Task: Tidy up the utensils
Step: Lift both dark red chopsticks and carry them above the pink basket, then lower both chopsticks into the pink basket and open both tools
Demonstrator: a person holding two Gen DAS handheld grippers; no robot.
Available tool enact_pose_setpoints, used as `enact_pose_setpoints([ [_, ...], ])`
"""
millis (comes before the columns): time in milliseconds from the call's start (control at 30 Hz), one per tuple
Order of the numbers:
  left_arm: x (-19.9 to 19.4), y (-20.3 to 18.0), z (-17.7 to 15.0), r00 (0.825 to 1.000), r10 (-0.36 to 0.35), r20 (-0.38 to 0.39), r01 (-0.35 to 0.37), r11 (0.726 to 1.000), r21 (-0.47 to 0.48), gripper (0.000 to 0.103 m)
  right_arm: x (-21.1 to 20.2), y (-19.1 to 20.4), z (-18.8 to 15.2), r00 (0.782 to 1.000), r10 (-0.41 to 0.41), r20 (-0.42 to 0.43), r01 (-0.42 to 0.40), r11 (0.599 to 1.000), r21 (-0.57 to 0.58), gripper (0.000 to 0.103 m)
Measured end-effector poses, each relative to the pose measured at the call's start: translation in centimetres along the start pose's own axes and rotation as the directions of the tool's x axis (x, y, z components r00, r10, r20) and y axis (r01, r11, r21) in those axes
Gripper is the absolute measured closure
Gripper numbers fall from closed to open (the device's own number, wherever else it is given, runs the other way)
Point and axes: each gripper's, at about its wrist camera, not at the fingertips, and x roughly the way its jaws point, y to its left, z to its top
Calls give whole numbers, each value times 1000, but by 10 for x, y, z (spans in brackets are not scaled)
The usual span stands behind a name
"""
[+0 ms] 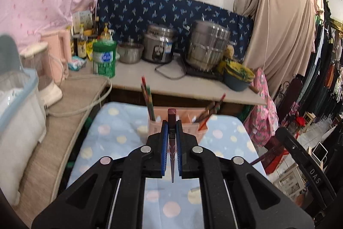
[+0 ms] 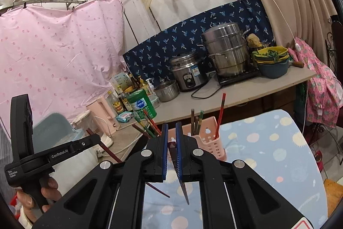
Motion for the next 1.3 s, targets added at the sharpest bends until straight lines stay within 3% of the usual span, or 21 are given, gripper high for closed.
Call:
enact_pose_setpoints([
  [267, 14, -10, 72, 990, 46, 134, -48, 999, 11, 96, 47, 15, 72, 997, 26, 66, -24, 999, -24, 96],
  [633, 72, -11, 103, 984, 85, 157, -90, 996, 23, 96, 120, 5, 130, 992, -3, 125, 1, 1000, 20, 96],
  [833, 102, -2, 95, 989, 91, 118, -94, 995, 17, 96, 160, -14, 123, 996, -44, 78, 42, 999, 27, 96],
  [1200, 137, 4, 66, 995, 94, 26, -95, 995, 14, 95, 198, -32, 76, 995, -91, -45, 91, 996, -2, 95],
  [1300, 138, 5, 61, 994, 109, 22, -110, 994, 20, 84, 195, -34, 69, 994, -96, -53, 96, 995, -12, 91],
])
